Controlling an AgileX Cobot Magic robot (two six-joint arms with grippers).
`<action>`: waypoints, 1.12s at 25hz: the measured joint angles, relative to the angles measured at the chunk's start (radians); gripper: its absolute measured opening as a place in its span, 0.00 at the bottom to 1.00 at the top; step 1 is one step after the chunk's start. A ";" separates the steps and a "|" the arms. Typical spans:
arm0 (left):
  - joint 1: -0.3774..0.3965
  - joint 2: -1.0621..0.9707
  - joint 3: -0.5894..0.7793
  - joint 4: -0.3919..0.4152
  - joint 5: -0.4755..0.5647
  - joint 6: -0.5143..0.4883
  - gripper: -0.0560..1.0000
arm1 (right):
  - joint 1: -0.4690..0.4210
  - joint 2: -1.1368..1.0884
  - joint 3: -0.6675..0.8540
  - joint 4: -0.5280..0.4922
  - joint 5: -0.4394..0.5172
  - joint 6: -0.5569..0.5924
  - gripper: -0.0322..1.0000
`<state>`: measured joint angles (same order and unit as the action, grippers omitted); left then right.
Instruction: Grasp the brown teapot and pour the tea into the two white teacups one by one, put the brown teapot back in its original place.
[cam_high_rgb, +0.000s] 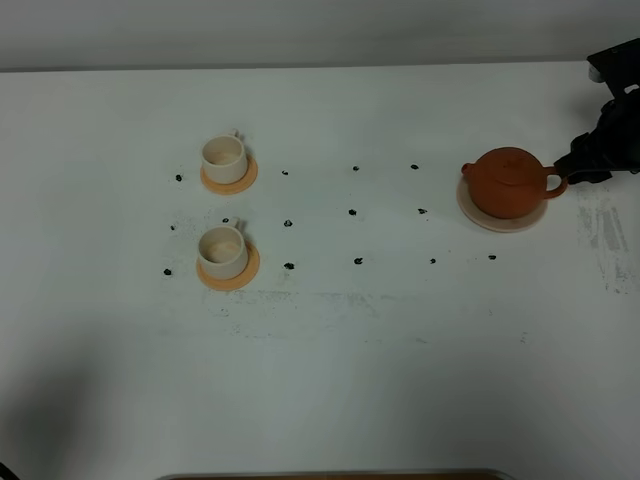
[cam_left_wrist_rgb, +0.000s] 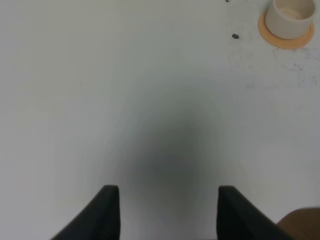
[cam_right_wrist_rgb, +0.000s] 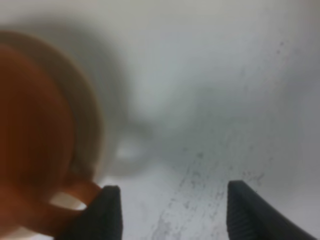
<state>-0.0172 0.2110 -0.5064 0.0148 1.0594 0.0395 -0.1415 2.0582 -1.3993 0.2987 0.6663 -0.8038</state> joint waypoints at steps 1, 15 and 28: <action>0.000 0.000 0.000 0.000 0.000 0.000 0.49 | 0.000 -0.004 0.000 0.002 0.007 -0.007 0.50; 0.000 0.000 0.000 0.000 0.000 0.000 0.49 | 0.000 -0.030 0.000 0.062 0.102 -0.104 0.50; 0.000 0.000 0.000 0.000 0.000 0.000 0.49 | 0.001 -0.032 -0.009 0.089 0.192 -0.147 0.50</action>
<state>-0.0172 0.2110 -0.5064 0.0148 1.0594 0.0395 -0.1408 2.0264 -1.4086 0.3879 0.8578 -0.9511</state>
